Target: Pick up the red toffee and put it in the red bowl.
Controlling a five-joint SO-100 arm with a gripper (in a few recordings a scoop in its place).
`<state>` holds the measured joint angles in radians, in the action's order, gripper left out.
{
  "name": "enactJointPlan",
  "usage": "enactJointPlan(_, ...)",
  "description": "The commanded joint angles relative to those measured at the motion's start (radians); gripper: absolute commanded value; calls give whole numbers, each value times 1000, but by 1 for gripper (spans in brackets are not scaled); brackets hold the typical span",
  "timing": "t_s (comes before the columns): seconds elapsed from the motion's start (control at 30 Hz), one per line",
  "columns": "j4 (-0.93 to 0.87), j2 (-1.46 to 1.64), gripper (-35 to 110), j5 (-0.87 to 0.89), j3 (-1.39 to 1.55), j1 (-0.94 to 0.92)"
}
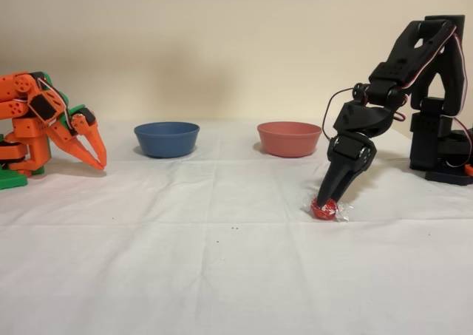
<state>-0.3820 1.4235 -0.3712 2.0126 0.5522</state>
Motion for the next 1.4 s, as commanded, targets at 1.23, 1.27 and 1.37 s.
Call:
enactJointPlan(1.23, -316, 494, 5, -54, 17, -192)
enactJointPlan(1.27, -325, 506, 5, -60, 17, -212)
enactJointPlan(1.37, -353, 546, 5, -75, 17, -267)
